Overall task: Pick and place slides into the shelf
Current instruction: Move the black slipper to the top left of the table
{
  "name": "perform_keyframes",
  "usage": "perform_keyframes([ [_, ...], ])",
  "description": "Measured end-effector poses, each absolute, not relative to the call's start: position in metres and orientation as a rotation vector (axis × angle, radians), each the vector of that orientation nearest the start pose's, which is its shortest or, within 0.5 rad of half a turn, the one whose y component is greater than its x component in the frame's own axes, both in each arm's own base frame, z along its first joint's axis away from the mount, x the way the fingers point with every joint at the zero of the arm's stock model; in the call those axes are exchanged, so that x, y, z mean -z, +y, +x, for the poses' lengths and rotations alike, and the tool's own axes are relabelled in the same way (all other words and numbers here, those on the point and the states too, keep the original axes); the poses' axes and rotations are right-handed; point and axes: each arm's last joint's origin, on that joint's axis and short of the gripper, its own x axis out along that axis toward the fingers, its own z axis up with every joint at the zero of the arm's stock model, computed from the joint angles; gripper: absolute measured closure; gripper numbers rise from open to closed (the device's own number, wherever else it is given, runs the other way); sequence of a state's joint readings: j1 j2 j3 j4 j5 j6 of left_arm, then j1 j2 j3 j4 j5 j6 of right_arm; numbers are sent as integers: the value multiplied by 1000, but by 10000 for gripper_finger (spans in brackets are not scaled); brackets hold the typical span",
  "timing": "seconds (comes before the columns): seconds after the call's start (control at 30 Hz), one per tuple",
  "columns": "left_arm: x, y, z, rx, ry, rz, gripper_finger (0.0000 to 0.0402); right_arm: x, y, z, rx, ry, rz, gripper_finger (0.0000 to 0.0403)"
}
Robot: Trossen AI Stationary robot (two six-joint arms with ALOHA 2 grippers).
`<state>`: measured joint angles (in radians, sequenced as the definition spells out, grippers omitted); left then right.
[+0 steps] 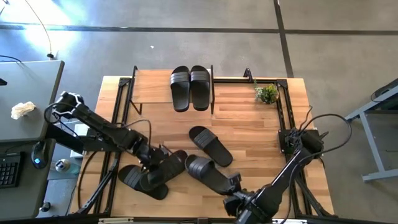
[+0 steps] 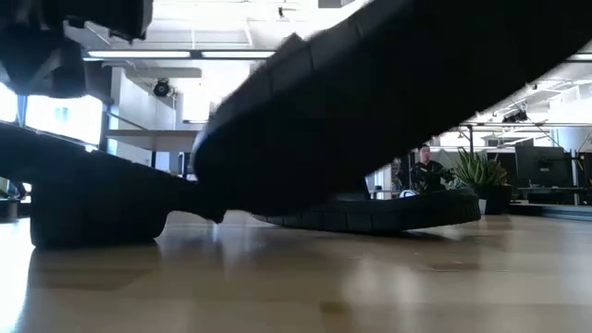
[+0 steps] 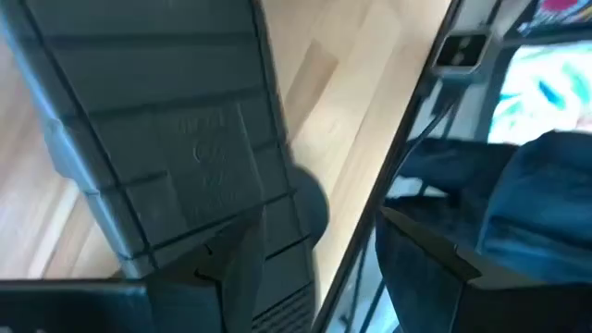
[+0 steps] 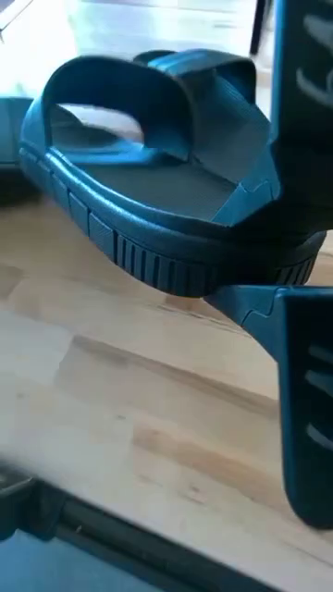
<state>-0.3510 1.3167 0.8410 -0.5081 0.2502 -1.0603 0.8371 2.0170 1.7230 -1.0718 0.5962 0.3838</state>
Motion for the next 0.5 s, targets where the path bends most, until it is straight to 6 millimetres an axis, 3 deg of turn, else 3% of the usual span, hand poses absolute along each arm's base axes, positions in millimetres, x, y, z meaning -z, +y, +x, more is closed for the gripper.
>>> perform_keyframes([
  [0.27, -194, -118, 236, -33, 1326, -841, 213, -202, 268, 290, 93, 1074, -508, 384],
  [0.5, -190, -137, 228, -29, 1382, -851, 213, -189, 250, 311, 107, 1038, -464, 384],
])
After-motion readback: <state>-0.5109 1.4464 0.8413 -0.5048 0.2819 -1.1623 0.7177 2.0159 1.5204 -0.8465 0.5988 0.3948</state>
